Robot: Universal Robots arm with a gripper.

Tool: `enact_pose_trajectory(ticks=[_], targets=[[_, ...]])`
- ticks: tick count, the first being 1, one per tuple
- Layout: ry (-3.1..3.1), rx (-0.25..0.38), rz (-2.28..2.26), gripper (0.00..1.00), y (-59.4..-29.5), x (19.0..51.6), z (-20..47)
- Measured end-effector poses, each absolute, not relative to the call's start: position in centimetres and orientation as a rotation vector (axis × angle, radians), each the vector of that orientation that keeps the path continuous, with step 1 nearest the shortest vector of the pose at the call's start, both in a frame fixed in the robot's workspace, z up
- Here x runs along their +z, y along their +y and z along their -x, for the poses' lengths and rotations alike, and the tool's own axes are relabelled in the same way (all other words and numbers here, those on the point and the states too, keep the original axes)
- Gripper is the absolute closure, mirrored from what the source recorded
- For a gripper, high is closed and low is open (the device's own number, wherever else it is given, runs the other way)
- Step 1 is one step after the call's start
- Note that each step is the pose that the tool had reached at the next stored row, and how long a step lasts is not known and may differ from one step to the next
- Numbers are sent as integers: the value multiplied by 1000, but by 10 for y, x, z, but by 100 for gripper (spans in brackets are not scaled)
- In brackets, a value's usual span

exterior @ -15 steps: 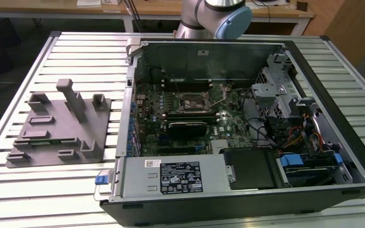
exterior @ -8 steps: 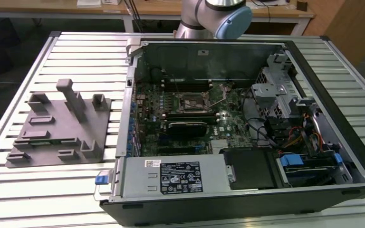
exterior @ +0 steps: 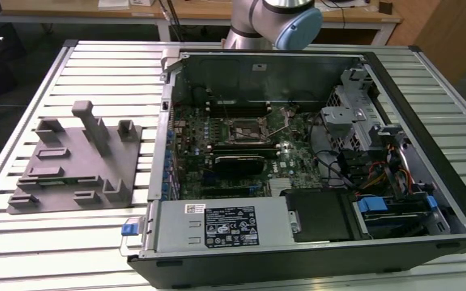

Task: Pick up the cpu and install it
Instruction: 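Pick up the cpu and move it towards the insertion slot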

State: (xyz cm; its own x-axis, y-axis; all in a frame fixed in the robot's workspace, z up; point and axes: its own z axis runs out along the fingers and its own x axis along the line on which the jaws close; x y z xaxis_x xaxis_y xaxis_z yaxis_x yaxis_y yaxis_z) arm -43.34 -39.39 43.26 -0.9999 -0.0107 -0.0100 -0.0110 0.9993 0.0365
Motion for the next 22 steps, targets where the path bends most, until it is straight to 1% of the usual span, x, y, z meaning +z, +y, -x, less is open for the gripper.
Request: enact_pose_trajectory(ticks=[22], targets=[[3131,57,17,46,-394,433,411]])
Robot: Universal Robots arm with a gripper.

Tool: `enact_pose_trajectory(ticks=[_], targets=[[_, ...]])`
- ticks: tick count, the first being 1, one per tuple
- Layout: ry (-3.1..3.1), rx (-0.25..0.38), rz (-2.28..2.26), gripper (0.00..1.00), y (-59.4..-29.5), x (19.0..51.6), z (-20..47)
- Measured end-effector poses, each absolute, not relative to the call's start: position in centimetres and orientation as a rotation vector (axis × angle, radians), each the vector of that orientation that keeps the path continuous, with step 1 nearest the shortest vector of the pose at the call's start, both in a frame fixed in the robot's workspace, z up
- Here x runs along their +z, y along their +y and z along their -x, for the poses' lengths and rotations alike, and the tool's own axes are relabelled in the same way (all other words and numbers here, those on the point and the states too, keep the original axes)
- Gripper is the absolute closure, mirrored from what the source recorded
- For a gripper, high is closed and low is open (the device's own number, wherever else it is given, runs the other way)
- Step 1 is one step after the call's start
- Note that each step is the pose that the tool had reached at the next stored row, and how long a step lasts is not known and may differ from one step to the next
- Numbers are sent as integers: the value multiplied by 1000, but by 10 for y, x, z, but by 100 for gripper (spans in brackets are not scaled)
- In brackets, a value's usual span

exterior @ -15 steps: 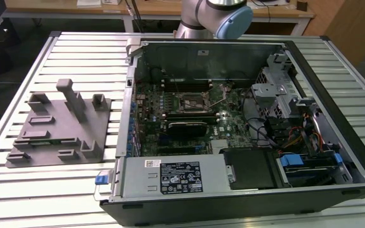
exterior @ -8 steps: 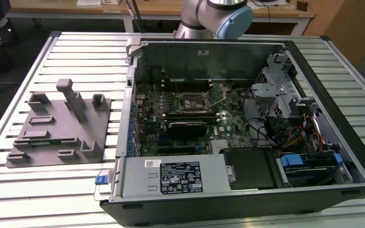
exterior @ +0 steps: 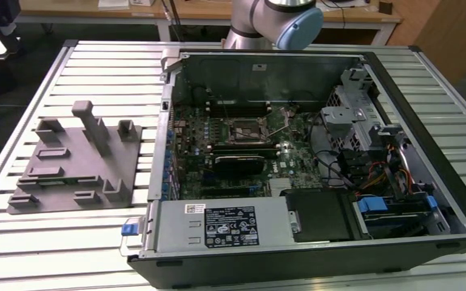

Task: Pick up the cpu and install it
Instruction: 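Pick up the cpu and move it towards the insertion slot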

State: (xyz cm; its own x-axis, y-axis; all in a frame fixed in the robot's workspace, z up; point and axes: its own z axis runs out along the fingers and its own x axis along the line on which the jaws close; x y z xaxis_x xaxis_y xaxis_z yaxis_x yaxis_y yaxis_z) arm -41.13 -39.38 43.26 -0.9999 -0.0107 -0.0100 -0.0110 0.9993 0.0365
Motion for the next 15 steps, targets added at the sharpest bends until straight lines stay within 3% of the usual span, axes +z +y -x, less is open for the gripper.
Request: enact_pose_trajectory(ticks=[15], targets=[[3131,57,17,46,-394,433,398]])
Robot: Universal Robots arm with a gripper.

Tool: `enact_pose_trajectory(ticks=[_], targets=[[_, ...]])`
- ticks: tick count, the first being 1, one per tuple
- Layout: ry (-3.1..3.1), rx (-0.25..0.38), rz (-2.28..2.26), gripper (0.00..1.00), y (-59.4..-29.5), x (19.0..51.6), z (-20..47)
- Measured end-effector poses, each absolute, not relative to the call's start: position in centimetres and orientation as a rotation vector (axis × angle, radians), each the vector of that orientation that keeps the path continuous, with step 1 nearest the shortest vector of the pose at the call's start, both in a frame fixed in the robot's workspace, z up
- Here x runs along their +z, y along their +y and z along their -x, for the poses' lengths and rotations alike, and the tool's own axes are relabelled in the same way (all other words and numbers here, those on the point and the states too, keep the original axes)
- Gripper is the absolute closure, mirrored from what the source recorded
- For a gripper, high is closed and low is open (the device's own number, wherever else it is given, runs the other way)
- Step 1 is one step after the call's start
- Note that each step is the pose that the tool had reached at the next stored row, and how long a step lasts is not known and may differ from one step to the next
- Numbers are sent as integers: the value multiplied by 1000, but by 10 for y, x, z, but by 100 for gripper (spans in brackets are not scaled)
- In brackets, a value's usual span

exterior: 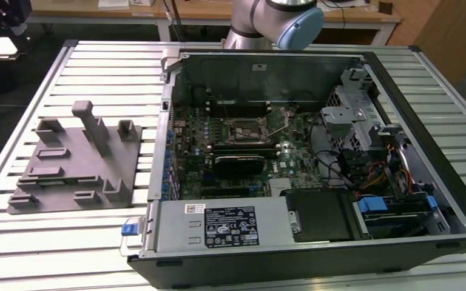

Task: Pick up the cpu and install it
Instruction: 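Pick up the cpu and move it towards the insertion slot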

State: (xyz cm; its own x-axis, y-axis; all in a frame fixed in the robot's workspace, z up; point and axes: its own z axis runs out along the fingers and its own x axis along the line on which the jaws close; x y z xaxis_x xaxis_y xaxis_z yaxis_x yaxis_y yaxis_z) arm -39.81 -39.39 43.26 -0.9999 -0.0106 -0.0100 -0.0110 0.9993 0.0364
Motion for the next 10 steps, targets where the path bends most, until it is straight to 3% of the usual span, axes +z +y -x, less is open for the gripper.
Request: enact_pose_trajectory(ticks=[10], targets=[[3131,57,17,46,-394,433,389]])
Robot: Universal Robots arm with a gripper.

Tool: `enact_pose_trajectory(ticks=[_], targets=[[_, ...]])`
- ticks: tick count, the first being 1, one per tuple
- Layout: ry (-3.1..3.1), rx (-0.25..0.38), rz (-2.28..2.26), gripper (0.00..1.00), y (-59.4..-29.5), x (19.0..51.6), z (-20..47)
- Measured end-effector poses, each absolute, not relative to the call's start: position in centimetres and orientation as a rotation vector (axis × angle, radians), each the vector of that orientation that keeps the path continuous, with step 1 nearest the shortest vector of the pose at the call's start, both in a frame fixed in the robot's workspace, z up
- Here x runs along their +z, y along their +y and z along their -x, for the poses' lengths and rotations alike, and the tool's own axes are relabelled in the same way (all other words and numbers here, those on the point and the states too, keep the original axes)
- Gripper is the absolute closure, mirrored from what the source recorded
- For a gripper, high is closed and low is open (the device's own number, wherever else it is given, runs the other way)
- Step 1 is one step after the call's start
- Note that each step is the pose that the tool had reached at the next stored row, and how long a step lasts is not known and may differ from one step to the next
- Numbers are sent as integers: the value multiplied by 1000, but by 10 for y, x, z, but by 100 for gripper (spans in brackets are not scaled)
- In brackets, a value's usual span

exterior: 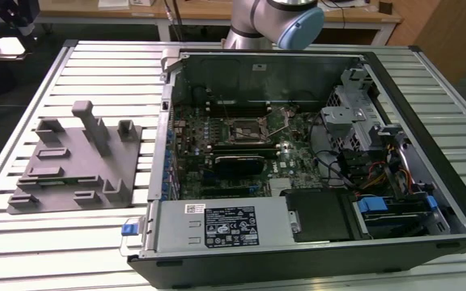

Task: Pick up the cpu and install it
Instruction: 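Pick up the cpu and move it towards the insertion slot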

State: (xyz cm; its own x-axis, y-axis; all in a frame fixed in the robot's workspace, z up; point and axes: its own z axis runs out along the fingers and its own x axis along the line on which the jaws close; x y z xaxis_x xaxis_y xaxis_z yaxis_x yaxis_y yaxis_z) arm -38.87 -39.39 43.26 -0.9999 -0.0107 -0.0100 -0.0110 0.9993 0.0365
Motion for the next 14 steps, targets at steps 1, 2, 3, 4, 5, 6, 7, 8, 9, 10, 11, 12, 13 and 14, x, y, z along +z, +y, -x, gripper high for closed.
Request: enact_pose_trajectory(ticks=[1,2,3,4,5,6,7,8,9,10,11,12,13,14], targets=[[3131,57,17,46,-394,433,388],[3131,57,17,46,-394,433,387],[3131,57,17,46,-394,433,386],[3131,57,17,46,-394,433,385],[3131,57,17,46,-394,433,384],[3131,57,17,46,-394,433,383],[3131,57,17,46,-394,433,382],[3131,57,17,46,-394,433,381],[3131,57,17,46,-394,433,380],[3131,57,17,46,-394,433,379],[3131,57,17,46,-394,433,378],[3131,57,17,46,-394,433,377],[3131,57,17,46,-394,433,376],[3131,57,17,46,-394,433,375]])
